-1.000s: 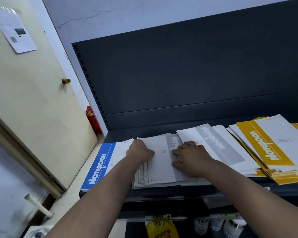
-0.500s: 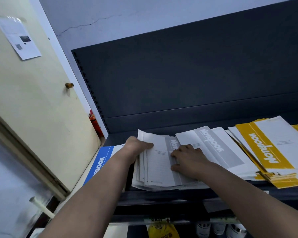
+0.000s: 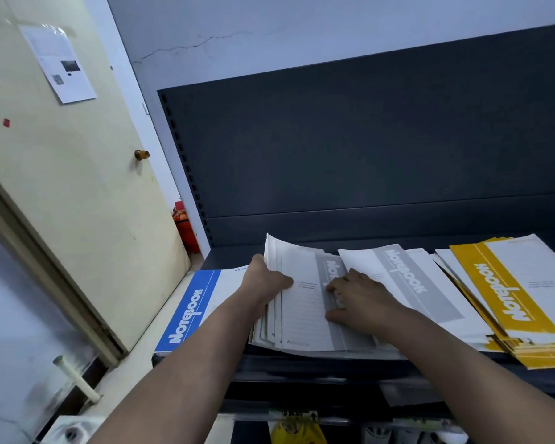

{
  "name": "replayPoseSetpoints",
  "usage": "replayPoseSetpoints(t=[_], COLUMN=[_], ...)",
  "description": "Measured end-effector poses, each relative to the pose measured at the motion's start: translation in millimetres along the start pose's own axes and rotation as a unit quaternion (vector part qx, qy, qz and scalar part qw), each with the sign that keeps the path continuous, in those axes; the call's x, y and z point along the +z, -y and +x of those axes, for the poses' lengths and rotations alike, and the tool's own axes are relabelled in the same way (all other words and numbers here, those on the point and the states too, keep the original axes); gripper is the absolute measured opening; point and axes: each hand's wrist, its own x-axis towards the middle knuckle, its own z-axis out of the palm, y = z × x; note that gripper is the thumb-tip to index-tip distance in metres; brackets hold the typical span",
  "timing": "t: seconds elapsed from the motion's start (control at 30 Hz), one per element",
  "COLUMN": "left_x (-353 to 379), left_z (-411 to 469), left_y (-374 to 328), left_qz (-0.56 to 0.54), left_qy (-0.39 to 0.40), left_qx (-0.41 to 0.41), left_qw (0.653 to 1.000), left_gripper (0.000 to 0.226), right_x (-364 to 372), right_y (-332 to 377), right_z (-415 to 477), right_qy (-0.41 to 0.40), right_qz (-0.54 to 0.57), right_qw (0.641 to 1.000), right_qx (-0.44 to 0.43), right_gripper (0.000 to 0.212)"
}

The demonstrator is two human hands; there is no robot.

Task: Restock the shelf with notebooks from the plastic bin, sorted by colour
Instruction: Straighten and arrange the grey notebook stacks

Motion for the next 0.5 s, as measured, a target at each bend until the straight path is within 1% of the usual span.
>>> replayPoseSetpoints(t=[0.07, 0.17, 0.2, 0.27, 0.3, 0.37, 0.4, 0.5], left_x=[-7, -22, -27, -37, -43, -49, -51, -49], left_z=[-1, -4, -5, -7, -7, -7, -7, -4], left_y=[-3, -11, -12, -14, -14, -13, -13, -11], left_qz=[-0.029, -0.069, -0.085, -0.122, -0.140, -0.166, -0.172, -0.158], left_qy=[0.000, 0.004, 0.009, 0.028, 0.040, 0.062, 0.069, 0.084], left_qx=[0.025, 0.087, 0.109, 0.145, 0.159, 0.184, 0.195, 0.224], left_qw=[0.999, 0.994, 0.990, 0.981, 0.976, 0.967, 0.963, 0.958], left_gripper=[0.048, 0.056, 0.059, 0.063, 0.063, 0.062, 0.061, 0.060], right_x=[-4, -8, -8, -10, -11, -14, -15, -19], right_y=[0, 4, 6, 8, 11, 17, 19, 28], right_z=[1, 6, 8, 12, 14, 15, 15, 16], right_qy=[-0.019, -0.070, -0.101, -0.152, -0.158, -0.136, -0.134, -0.190], right_qz=[0.042, 0.173, 0.224, 0.334, 0.386, 0.469, 0.487, 0.452], right_qw=[0.999, 0.982, 0.969, 0.930, 0.909, 0.873, 0.863, 0.871], right_qx=[0.001, 0.021, 0.020, 0.006, 0.006, 0.014, 0.009, -0.020], right_gripper=[0.064, 0.080, 0.081, 0.078, 0.082, 0.091, 0.089, 0.077])
